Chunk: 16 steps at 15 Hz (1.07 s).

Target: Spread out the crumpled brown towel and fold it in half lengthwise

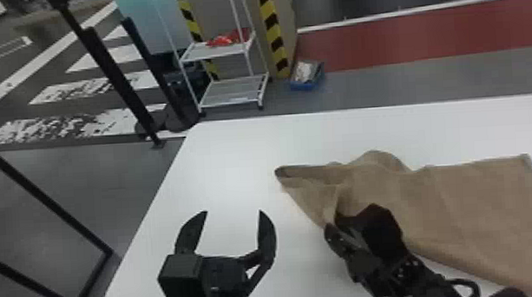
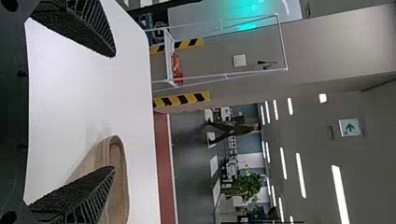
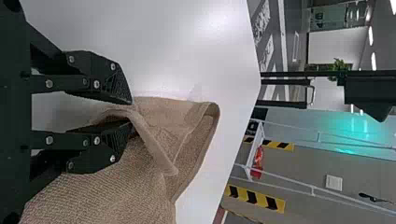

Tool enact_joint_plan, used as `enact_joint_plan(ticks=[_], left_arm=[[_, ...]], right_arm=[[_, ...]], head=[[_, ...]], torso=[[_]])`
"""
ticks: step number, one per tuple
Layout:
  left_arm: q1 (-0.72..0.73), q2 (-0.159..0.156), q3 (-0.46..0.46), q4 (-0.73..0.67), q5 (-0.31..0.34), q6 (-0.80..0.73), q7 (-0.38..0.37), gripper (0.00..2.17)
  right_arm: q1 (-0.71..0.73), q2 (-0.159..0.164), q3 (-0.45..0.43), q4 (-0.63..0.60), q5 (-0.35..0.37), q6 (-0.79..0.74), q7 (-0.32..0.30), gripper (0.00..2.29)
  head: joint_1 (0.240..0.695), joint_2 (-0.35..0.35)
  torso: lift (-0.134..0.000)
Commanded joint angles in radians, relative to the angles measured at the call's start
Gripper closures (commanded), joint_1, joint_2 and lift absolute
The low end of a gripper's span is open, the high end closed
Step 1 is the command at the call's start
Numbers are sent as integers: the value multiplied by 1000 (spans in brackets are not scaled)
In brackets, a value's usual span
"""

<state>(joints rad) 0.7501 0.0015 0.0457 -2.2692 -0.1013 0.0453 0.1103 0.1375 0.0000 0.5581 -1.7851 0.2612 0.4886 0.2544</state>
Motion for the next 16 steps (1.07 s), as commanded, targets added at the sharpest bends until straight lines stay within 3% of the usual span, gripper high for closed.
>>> enact_joint_plan(ticks=[1,2,4,7,8,10,13,16], left_arm=[[0,-4,3,0,3,0,0,-2],[0,-4,3,0,6,0,0,-2],[0,-4,3,3,6,0,0,-2],[2,-4,3,7,6,0,-1,-2],[2,-4,5,8,8,0,-1,-2],[3,-4,13,8,17,0,-1,-2],[5,-4,17,7,17,0,-3,-2],[5,-4,17,7,17,0,-6,-2]], right_arm=[[-2,1,-4,6,-7,5,0,1511],[-2,1,-6,6,-10,5,0,1511],[-2,1,-6,6,-19,5,-1,1862],[-4,1,-21,6,-30,-11,-6,1868],[-1,1,-43,0,-65,-75,-4,1868],[5,1,-92,-33,-186,-216,17,1872],[11,1,-162,-51,-416,-367,108,1899],[13,1,-225,-42,-632,-416,215,1895]], head=[[695,350],[695,350],[695,350],[695,350],[695,350],[695,350],[695,350],[695,350]], torso=[[-125],[-125],[-125],[-125],[-125],[-125],[-125],[-125]])
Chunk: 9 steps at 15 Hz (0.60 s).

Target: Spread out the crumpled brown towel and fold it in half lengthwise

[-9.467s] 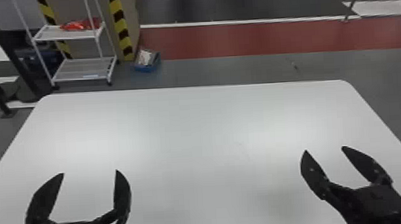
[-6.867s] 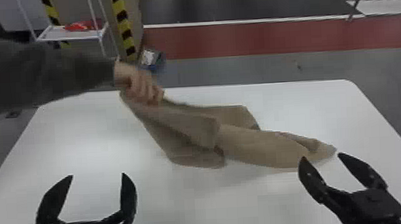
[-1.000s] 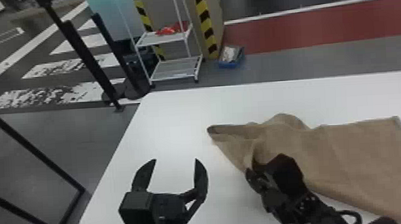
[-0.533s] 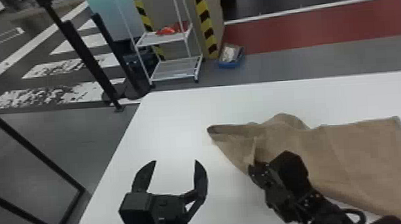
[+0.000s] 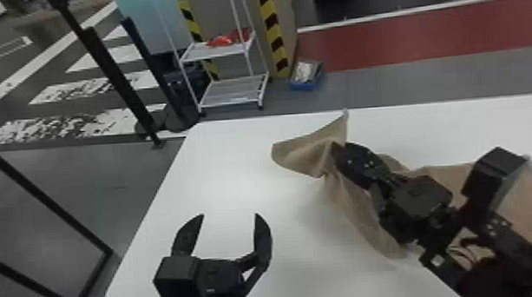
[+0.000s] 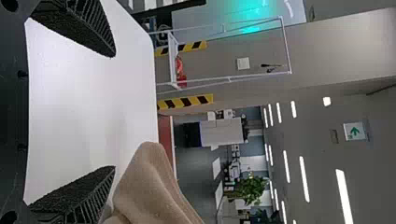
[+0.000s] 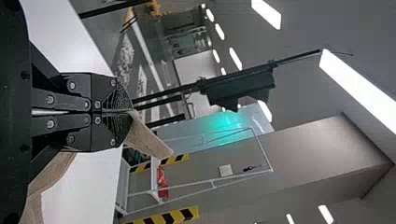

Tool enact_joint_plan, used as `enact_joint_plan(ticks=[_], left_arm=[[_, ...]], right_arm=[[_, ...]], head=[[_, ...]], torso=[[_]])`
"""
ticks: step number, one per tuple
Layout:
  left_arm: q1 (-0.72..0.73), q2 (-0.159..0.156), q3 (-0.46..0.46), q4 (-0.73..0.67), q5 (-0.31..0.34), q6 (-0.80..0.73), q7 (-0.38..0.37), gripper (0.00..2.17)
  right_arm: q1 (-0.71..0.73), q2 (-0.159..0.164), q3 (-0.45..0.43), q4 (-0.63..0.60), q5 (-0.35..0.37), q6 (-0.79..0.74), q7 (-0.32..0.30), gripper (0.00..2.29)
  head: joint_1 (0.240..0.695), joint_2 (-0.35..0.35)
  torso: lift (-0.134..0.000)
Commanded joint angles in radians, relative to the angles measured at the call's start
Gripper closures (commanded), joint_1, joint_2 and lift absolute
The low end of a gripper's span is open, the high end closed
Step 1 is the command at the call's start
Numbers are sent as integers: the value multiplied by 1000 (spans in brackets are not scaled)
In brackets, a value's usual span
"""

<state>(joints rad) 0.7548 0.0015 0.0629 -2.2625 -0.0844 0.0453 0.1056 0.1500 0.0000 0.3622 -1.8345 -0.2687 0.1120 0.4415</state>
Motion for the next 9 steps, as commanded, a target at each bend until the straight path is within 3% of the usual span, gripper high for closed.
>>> enact_joint_plan(ticks=[1,3,6,9], left_arm=[[0,-4,0,1,0,0,-1,-2],[-2,-4,0,4,2,0,-1,-2],[-6,-4,0,9,0,0,-1,-2],[-9,-4,2,17,0,0,-1,-2]], right_arm=[[0,1,-43,11,-139,-64,55,1899],[2,1,-65,15,-208,-122,85,1895],[-23,1,-42,72,-167,-91,85,1895],[-63,1,32,136,-153,-91,138,1875]], head=[[695,350],[695,350],[695,350],[695,350]], torso=[[-125],[-125],[-125],[-125]])
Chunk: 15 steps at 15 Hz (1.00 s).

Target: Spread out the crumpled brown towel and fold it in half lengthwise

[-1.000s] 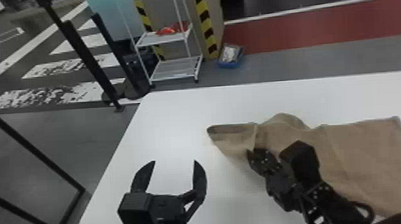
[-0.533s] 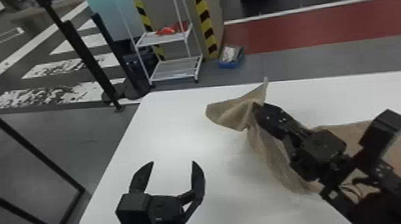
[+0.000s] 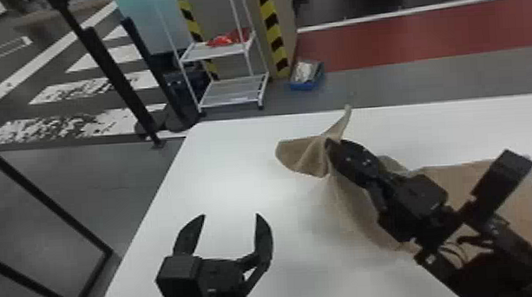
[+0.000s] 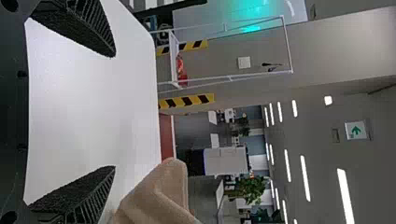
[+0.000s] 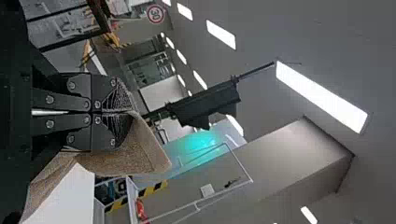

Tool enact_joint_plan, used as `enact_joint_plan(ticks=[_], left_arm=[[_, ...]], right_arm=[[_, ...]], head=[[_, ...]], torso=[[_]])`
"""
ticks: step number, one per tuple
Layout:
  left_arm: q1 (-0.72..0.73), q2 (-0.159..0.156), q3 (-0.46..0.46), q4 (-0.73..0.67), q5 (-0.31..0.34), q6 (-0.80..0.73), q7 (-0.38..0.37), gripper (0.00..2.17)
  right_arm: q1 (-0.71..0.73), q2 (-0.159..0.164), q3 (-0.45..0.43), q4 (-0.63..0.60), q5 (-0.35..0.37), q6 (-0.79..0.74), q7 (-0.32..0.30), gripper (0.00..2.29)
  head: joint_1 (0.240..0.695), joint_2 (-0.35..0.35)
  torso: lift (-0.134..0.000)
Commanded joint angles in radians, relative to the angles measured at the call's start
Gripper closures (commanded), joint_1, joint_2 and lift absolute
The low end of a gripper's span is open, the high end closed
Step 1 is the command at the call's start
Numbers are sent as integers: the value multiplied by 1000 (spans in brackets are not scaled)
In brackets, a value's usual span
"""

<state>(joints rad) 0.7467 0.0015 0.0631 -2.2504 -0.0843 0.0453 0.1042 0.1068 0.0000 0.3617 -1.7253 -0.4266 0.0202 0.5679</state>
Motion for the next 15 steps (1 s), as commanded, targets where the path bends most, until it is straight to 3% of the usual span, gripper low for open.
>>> enact_joint_plan(ticks=[1,3,5,6,15], left_arm=[[-3,-4,3,8,1,0,0,-2],[-6,-4,4,12,1,0,0,-2],[-13,-4,6,15,1,0,0,-2],[-16,-4,6,22,1,0,0,-2],[-35,-4,27,28,12,12,0,-2]], right_arm=[[-41,1,57,46,26,22,13,1777],[-70,1,100,87,68,37,24,1217],[-90,1,123,109,103,108,64,87],[-93,1,129,110,115,117,70,-2],[-113,1,82,118,65,129,70,33]], head=[[695,350],[695,350],[695,350],[695,350],[695,350]], torso=[[-125],[-125],[-125],[-125],[-125]])
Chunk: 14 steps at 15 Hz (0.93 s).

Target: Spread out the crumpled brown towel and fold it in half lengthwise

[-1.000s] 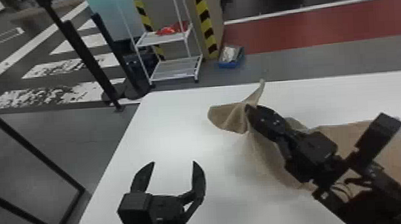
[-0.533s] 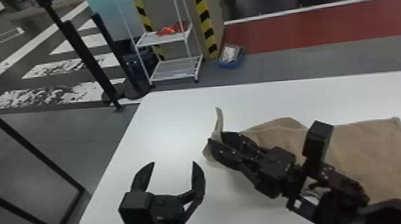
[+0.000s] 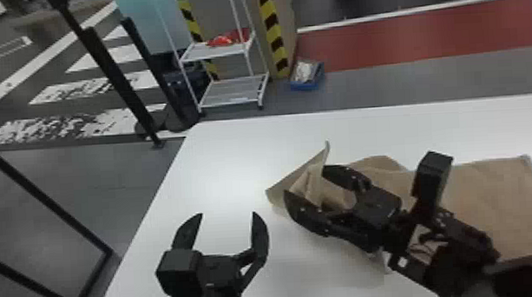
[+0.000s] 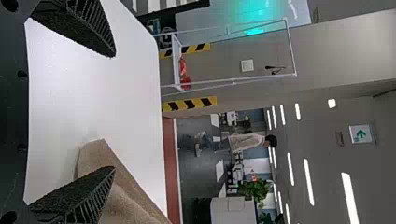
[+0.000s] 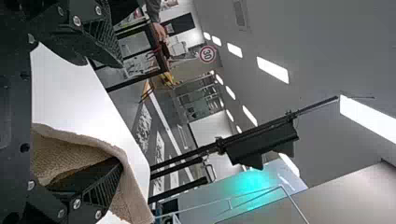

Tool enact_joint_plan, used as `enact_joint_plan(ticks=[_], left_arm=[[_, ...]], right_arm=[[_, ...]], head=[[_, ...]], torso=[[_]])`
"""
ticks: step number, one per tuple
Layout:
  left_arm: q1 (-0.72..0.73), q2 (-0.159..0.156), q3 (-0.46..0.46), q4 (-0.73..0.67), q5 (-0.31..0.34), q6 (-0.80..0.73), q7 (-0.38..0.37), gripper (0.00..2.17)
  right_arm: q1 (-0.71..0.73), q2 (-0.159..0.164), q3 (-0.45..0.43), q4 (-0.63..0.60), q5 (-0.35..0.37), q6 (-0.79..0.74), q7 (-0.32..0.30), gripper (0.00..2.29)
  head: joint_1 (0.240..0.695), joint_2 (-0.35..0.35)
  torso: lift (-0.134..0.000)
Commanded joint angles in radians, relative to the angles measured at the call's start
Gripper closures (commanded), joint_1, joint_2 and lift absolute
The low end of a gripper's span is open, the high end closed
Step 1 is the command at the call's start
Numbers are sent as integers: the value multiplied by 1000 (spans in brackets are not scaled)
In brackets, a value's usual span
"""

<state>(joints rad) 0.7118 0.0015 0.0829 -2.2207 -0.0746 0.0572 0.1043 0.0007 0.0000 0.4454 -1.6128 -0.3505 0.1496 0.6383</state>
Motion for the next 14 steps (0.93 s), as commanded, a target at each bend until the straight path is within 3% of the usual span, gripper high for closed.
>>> enact_joint_plan(ticks=[1,2,5,6,10,14], left_arm=[[0,-4,20,-5,12,4,0,-2],[0,-4,32,-8,18,7,0,-2],[1,-4,47,-17,30,10,2,-2],[1,-4,47,-17,30,10,0,-2],[0,-4,55,-17,35,13,0,-2],[-6,-4,60,-11,38,13,0,-2]], right_arm=[[-13,1,-5,14,-33,0,1,22],[-24,1,-7,30,-47,12,9,26],[-80,1,38,36,137,236,7,26],[-90,1,47,39,156,270,12,26],[-108,1,36,41,206,316,155,19],[-130,1,-5,41,219,246,353,9]], head=[[695,350],[695,350],[695,350],[695,350],[695,350],[695,350]], torso=[[-125],[-125],[-125],[-125],[-125],[-125]])
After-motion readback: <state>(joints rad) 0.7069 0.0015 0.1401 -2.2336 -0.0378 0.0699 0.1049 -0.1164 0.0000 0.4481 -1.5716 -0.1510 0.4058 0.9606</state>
